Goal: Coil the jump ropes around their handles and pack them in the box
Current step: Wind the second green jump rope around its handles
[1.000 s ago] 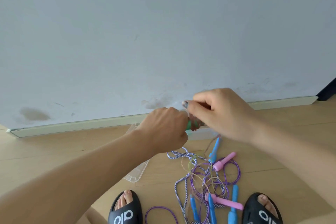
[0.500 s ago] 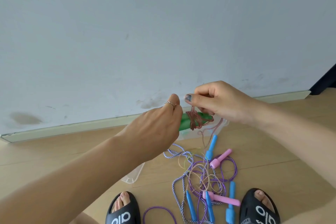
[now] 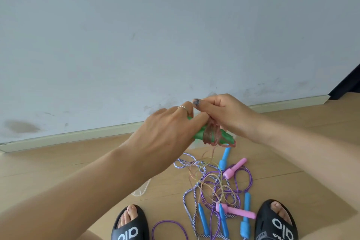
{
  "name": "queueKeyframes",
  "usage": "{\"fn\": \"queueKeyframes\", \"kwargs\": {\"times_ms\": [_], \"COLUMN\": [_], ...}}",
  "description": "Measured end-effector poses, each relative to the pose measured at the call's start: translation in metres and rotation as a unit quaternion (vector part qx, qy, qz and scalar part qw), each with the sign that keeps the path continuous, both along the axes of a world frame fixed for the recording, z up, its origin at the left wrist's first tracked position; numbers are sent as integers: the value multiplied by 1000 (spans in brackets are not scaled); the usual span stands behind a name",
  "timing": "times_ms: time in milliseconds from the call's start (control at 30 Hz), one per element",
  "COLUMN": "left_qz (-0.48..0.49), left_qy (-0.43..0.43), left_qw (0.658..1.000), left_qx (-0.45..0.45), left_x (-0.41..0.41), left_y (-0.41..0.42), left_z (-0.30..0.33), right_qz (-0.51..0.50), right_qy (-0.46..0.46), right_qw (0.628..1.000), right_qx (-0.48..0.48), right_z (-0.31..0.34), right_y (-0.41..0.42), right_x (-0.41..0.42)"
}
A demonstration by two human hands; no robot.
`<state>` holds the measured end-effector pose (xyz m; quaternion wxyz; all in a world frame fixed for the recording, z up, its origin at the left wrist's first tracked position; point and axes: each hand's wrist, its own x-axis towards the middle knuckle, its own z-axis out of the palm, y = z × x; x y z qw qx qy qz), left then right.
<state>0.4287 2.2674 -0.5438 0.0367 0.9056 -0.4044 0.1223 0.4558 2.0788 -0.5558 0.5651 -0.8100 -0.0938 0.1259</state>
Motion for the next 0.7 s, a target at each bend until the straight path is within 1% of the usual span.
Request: {"fn": "queueKeyframes", "kwargs": {"times_ms": [67, 133, 167, 233, 300, 400, 467, 533, 567, 633, 700], "left_qz": [18, 5, -11, -37, -47, -23, 9, 65, 96, 143, 169], "left_qy": [1, 0, -2, -5, 14, 63, 64, 66, 70, 82, 91], "left_qw": [1000, 1000, 999, 999, 998, 994, 992, 988, 988, 986, 981], "left_qx": [-18, -26, -30, -35, -45, -89, -112, -121, -103, -30, 22], "left_x": [2, -1, -1, -1, 0, 2, 8, 20, 26, 37, 46], "left_y": [3, 2, 1, 1, 2, 2, 2, 6, 9, 14, 13], "left_z": [4, 7, 8, 11, 14, 16, 16, 13, 10, -1, -11], "right_qz": [-14, -17, -7, 18, 31, 0, -38, -54, -53, -58, -68], "right_qy": [15, 50, 67, 99, 124, 127, 142, 149, 137, 93, 43], "right_qw": [999, 993, 990, 987, 986, 992, 989, 985, 986, 989, 987], "right_qx": [44, 108, 126, 129, 102, 22, -29, -62, -76, -98, -137], "right_z": [-2, -2, -2, -5, -9, -13, -17, -23, -25, -23, -15], "right_y": [0, 3, 5, 6, 5, 5, 11, 16, 18, 20, 23], "right_x": [2, 2, 2, 5, 5, -1, -7, -13, -17, -27, -39]}}
